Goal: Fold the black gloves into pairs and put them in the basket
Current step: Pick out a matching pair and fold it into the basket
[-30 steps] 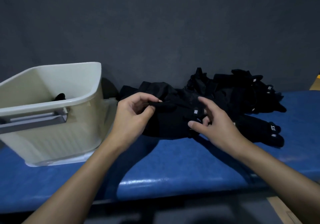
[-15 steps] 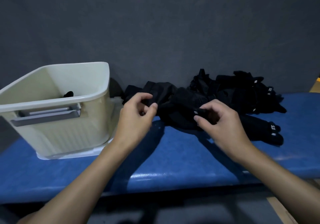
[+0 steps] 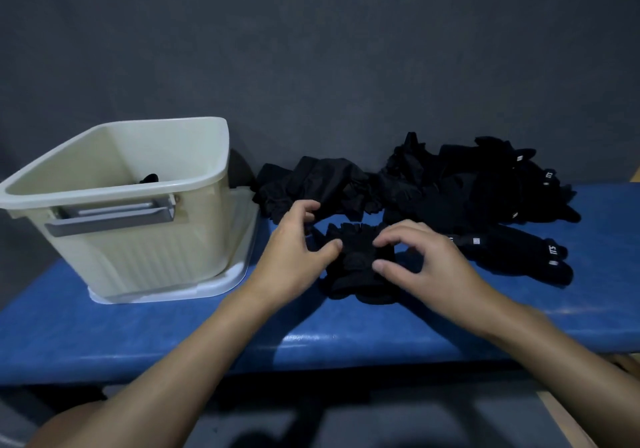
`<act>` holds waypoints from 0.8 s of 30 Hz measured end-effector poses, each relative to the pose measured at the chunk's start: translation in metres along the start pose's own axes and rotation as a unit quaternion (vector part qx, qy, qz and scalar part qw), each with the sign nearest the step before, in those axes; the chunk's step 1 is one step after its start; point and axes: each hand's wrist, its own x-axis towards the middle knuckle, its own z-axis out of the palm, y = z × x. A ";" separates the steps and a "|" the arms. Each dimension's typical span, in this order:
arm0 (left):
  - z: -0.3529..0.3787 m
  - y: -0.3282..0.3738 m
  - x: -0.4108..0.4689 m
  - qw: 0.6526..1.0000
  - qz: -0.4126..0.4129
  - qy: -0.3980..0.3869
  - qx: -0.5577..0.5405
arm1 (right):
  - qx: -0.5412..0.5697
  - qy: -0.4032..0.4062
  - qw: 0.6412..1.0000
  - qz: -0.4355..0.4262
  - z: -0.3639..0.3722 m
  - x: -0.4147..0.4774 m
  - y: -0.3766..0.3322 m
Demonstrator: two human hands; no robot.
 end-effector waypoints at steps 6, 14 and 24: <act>0.001 -0.005 -0.004 0.933 0.220 -0.087 0.270 | -0.103 -0.094 0.990 0.024 0.010 -0.002 0.012; 0.002 -0.007 -0.007 0.898 0.121 -0.182 0.382 | -0.128 -0.139 0.981 0.036 0.009 -0.003 0.012; 0.004 0.001 -0.013 0.902 0.145 -0.137 0.383 | -0.101 -0.014 0.994 0.027 -0.012 -0.007 0.009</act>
